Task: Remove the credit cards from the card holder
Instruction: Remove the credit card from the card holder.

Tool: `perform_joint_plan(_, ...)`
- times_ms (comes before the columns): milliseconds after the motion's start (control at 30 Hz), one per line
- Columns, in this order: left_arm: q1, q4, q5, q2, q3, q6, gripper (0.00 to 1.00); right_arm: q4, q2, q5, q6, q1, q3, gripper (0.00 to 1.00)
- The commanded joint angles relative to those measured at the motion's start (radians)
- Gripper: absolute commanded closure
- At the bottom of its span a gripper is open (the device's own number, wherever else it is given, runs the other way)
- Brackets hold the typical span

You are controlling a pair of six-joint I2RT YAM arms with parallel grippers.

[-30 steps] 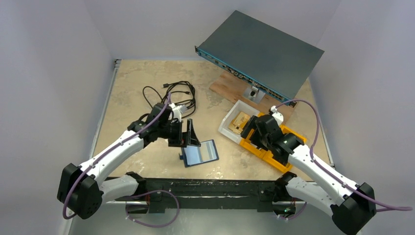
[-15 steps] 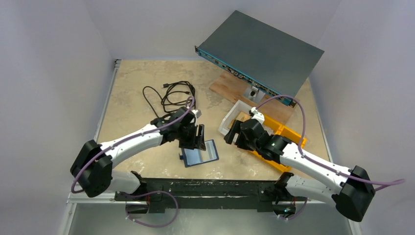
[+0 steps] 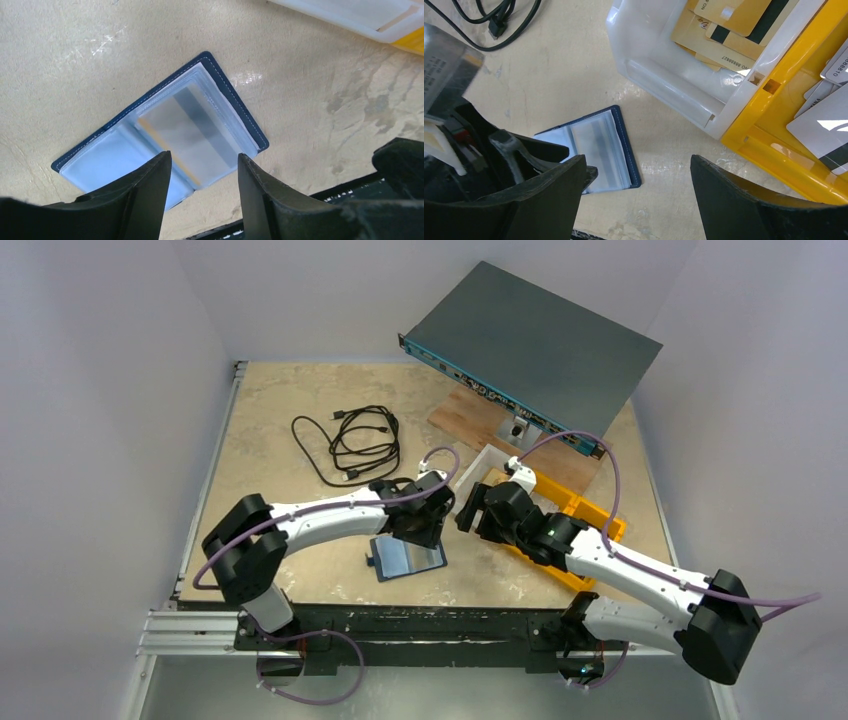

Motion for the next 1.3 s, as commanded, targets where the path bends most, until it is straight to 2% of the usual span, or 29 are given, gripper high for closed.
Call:
perform_joint_plan(0,-0.041,-0.051,-0.13,0.052,0.064,0.016,0.5,0.017,-0.013,0.023,-0.004,0.005,0.02,0.23)
perform_joint_plan(267,-0.069,-0.002,-0.112,0.128,0.026,0.006,0.55,0.024,-0.03,0.026,0.009,0.004,-0.008,0.23)
perform_joint_plan(367,-0.071,0.011,-0.115,0.139,0.0,-0.005,0.6,0.024,-0.022,0.047,-0.001,0.006,-0.008,0.23)
perform_joint_plan(633,-0.068,0.046,-0.118,0.114,-0.078,-0.015,0.91,0.072,0.012,-0.002,-0.026,0.006,-0.02,0.24)
perform_joint_plan(733,-0.064,0.067,-0.101,0.084,-0.103,-0.016,0.99,0.107,0.021,-0.038,-0.037,0.008,-0.029,0.25)
perform_joint_plan(1000,-0.026,0.156,-0.017,-0.055,-0.185,0.003,1.0,0.22,0.079,-0.137,-0.053,0.053,-0.041,0.33)
perform_joint_plan(1267,0.045,0.272,0.107,-0.187,-0.295,0.006,1.0,0.306,0.189,-0.21,-0.04,0.088,-0.03,0.51)
